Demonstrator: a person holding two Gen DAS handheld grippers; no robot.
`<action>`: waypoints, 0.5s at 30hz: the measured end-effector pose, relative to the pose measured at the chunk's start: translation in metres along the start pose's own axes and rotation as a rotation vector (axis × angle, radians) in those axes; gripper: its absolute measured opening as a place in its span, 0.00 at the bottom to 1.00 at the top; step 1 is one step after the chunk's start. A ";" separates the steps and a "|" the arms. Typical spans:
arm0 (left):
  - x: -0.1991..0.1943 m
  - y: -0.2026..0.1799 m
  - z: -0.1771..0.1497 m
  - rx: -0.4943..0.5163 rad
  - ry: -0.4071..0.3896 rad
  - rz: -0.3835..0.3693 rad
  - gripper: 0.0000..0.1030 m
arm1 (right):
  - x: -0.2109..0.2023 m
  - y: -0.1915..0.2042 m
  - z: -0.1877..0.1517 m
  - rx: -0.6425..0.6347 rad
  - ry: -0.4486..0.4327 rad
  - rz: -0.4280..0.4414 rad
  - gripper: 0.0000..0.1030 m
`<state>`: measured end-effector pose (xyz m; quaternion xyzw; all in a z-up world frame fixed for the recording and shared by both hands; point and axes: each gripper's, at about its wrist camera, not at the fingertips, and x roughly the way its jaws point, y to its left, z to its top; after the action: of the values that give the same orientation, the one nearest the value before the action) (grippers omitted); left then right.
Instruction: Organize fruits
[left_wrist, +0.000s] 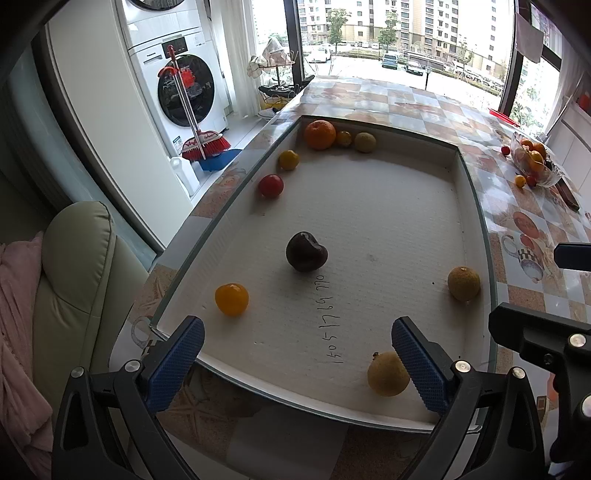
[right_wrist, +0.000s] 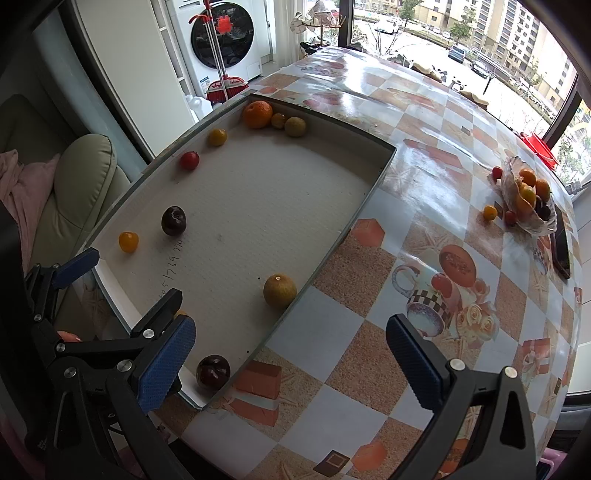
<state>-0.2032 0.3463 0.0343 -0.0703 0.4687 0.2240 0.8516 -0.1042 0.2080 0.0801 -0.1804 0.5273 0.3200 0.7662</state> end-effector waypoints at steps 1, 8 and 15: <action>0.000 0.000 0.000 0.000 0.001 0.001 0.99 | 0.000 0.001 0.000 0.000 0.000 0.002 1.00; 0.000 0.000 0.000 0.000 0.000 0.002 0.99 | 0.001 0.004 0.001 -0.006 -0.004 0.006 1.00; 0.000 0.000 0.000 -0.003 0.002 -0.001 0.99 | 0.001 0.005 0.001 -0.007 -0.005 0.007 1.00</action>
<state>-0.2031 0.3467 0.0344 -0.0719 0.4693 0.2243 0.8510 -0.1068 0.2123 0.0796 -0.1804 0.5250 0.3251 0.7656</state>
